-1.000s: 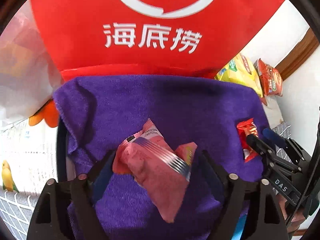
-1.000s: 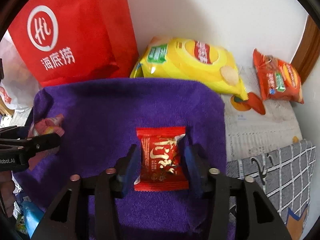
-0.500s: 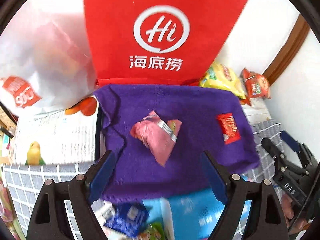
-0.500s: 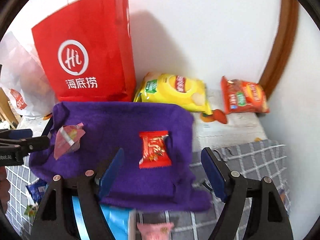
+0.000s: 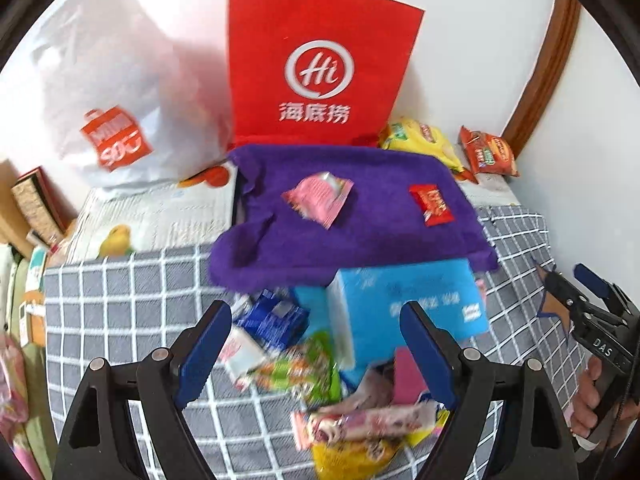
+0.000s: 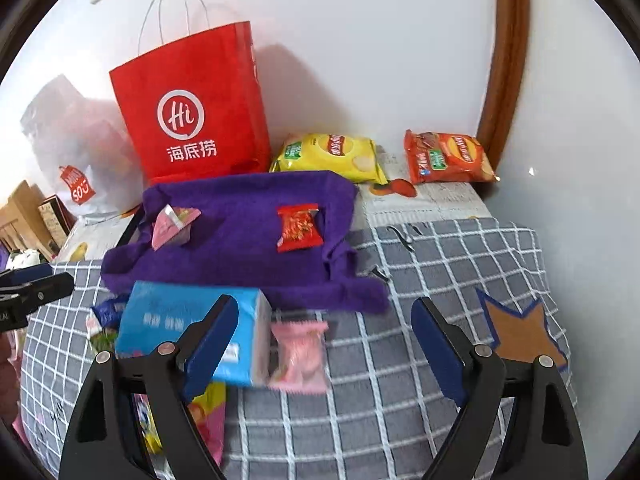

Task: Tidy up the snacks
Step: 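Grasp the pink pastry packet beside the tissue pack with the right gripper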

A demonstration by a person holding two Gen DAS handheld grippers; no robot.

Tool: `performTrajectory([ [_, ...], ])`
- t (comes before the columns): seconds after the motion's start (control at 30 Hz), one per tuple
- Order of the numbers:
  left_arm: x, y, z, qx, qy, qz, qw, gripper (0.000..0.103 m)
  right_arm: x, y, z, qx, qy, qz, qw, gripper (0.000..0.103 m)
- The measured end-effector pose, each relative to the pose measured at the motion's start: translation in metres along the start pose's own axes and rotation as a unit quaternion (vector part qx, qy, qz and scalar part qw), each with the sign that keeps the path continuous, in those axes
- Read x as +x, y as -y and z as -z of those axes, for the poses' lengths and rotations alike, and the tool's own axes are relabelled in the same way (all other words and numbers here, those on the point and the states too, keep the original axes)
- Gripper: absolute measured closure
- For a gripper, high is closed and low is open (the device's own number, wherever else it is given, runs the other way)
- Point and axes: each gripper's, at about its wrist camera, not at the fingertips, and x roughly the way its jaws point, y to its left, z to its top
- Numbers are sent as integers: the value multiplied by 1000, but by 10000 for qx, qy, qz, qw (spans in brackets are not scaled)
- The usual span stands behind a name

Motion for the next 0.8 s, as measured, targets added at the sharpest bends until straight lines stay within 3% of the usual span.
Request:
performTrajectory([
  [0.3, 3, -15, 46, -199, -344, -124, 9991, 18, 3, 13, 41, 131, -111, -77, 9998, 15],
  [0.4, 4, -21, 55, -265, -331, -141, 9990, 18, 17, 13, 48, 161, -217, -186, 9995, 23],
  [0.5, 2, -29, 63, -300, -227, -233, 9990, 18, 40, 14, 55, 247, -468, -406, 9978, 39],
  [0.73, 8, -45, 68, -406, -292, -389, 9980, 18, 75, 7, 57, 140, -597, -690, 9957, 42],
  [0.8, 10, -51, 69, -470, -310, -371, 9977, 18, 83, 5, 55, 126, -638, -685, 9955, 47],
])
